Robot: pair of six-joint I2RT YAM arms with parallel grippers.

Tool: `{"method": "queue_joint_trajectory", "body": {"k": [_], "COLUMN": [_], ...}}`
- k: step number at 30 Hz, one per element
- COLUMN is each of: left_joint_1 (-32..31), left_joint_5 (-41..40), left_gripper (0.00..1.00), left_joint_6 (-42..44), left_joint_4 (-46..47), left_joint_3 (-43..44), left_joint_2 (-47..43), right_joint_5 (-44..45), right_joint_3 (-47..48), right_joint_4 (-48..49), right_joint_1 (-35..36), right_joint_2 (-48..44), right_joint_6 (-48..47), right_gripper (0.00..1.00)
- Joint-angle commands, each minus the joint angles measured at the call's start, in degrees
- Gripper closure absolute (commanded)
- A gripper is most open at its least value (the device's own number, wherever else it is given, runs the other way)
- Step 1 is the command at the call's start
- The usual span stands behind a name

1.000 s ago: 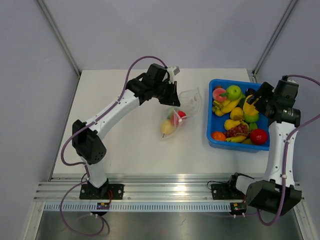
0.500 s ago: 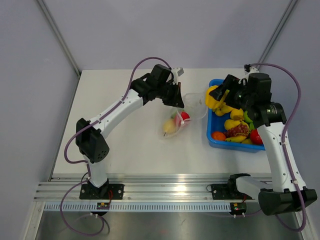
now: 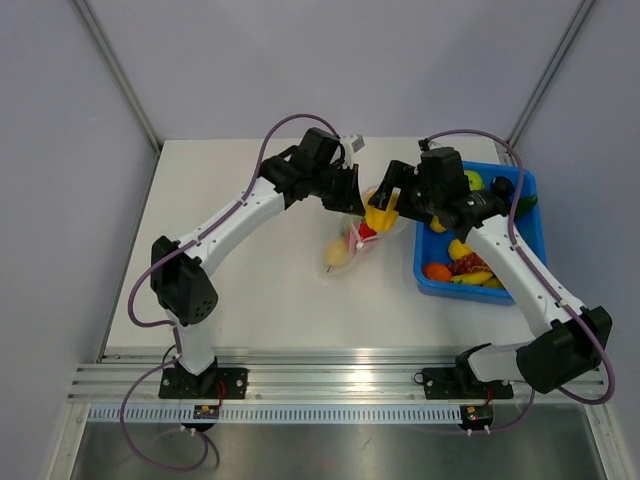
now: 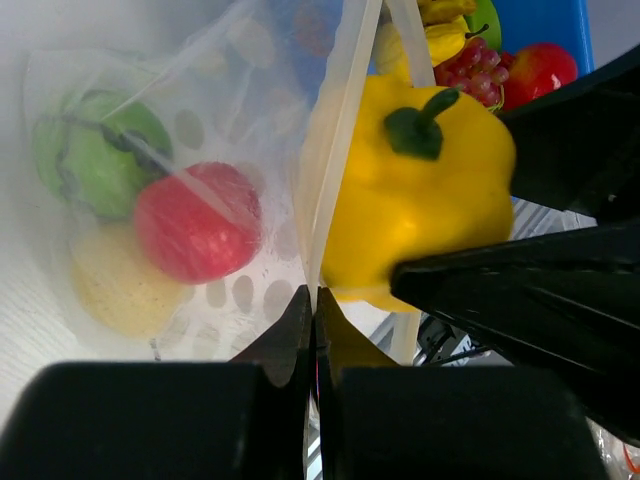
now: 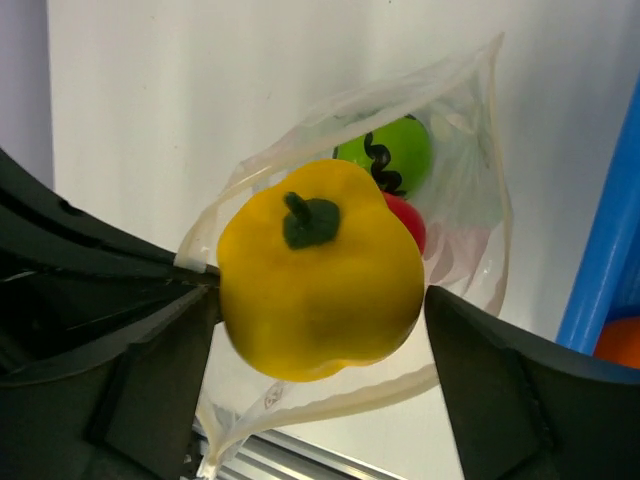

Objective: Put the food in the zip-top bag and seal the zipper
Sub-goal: Place the fake vegetable in the zipper food storage bag.

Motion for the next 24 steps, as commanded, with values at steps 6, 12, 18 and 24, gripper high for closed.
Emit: {"method": "queue_joint_trajectory", "body": {"k": [6, 12, 18, 24], "left_joint_1": [-0.37, -0.11, 0.24, 0.24], "left_joint_5": [2.15, 2.41, 1.71, 2.24], "left_gripper": [1.00, 1.00, 1.00, 1.00], "left_joint_6": [-0.10, -0.19, 0.51, 0.34], "left_joint_4": [2.60, 3.13, 3.39, 4.18], "left_joint_3": [2.24, 1.27, -1.01, -2.24], "left_joint_2": [-2.35, -2.70, -4.37, -4.11], "right_joint_5": [11.78, 26.64, 27.28, 22.70], "right_joint_3": [2.58, 4.96, -2.23, -9.88], "right_joint_4": [-2.52, -11.56, -17.55, -19.22], "right_joint_1": [1.17, -1.20, -19.88, -26.43], "right_joint_2": [-2.70, -5.51, -12.19, -14.13], "right_joint_6": [-2.41, -6.28, -9.62, -6.38], "right_gripper": [0.02, 0.10, 0.31, 0.29]}}
